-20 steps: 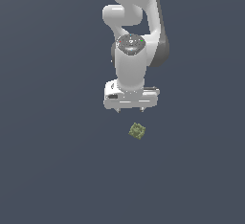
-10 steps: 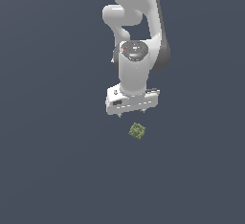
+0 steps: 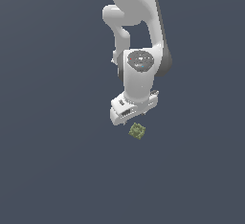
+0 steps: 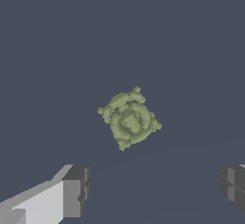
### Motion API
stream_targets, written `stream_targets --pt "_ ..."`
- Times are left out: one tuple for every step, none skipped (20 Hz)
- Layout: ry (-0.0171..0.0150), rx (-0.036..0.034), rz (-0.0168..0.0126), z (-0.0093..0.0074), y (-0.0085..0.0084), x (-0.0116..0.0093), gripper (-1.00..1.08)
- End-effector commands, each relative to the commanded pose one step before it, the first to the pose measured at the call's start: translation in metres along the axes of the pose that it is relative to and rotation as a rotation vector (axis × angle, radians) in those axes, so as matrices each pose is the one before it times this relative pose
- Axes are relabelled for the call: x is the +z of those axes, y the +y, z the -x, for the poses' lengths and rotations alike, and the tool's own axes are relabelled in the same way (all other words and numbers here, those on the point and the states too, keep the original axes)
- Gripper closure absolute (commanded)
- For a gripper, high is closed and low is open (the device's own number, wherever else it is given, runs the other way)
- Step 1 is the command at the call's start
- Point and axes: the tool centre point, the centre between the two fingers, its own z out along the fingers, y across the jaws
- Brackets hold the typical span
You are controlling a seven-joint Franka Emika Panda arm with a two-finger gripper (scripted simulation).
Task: Pick up the object and move it to a goal position.
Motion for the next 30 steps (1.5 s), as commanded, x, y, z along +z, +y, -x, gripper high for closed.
stream_targets --pt "-0.00143 -0.08137 0.00307 -0.00385 -0.00150 0.00600 -0.92" --pt "-0.00054 -0.03179 0.00105 -0.00155 -0.00051 0.00238 -0.92" --pt "-0.00050 -0.03177 0.00099 -0.00156 -0.00048 0.00237 -0.92" --pt "-0.00046 -0.03175 0.00093 -0.00157 -0.00044 0.00237 -0.92" --pt "-0.00042 -0.03173 0.00088 -0.00158 -0.00041 0.00237 -0.92" --pt "-0.00037 -0.03149 0.00082 -0.00158 -0.00037 0.00235 -0.92" --pt "-0.00032 -0.03006 0.00074 -0.00152 -0.00032 0.00224 -0.92" --pt "-0.00026 -0.02840 0.00066 -0.00144 -0.00027 0.00212 -0.92" --pt "-0.00021 -0.02677 0.00060 -0.00137 -0.00023 0.00200 -0.92" --pt "-0.00016 -0.02513 0.00054 -0.00129 -0.00019 0.00188 -0.92" --pt "-0.00012 -0.02349 0.00048 -0.00121 -0.00016 0.00175 -0.92" --pt "-0.00009 -0.02185 0.00043 -0.00113 -0.00012 0.00163 -0.92" --pt "-0.00006 -0.02023 0.00039 -0.00105 -0.00010 0.00151 -0.92" --pt "-0.00003 -0.01860 0.00035 -0.00097 -0.00008 0.00139 -0.92" --pt "-0.00001 -0.01698 0.00031 -0.00089 -0.00006 0.00127 -0.92" --pt "0.00000 -0.01535 0.00028 -0.00080 -0.00004 0.00114 -0.92" --pt "0.00001 -0.01374 0.00024 -0.00072 -0.00004 0.00102 -0.92" --pt "0.00002 -0.01212 0.00021 -0.00064 -0.00002 0.00090 -0.92" --pt "0.00003 -0.01049 0.00018 -0.00055 -0.00001 0.00078 -0.92" --pt "0.00003 -0.00887 0.00015 -0.00046 0.00000 0.00066 -0.92" --pt "0.00002 -0.00727 0.00012 -0.00039 -0.00001 0.00054 -0.92" --pt "0.00002 -0.00565 0.00010 -0.00030 0.00000 0.00042 -0.92" --pt "0.00002 -0.00403 0.00007 -0.00021 0.00000 0.00030 -0.92" --pt "0.00001 -0.00239 0.00004 -0.00011 0.00001 0.00018 -0.92" --pt "0.00000 -0.00069 0.00001 0.00002 0.00005 0.00006 -0.92" --pt "-0.00016 0.00496 -0.00037 0.00020 -0.00016 -0.00021 -0.92" --pt "0.00000 0.00000 0.00000 0.00003 0.00001 0.00042 -0.92" --pt "0.00000 0.00000 0.00000 0.00008 0.00004 0.00124 -0.92" --pt "0.00000 0.00000 0.00000 0.00013 0.00006 0.00206 -0.92" --pt "0.00000 -0.00069 0.00004 -0.00017 -0.00021 0.00286 -0.92"
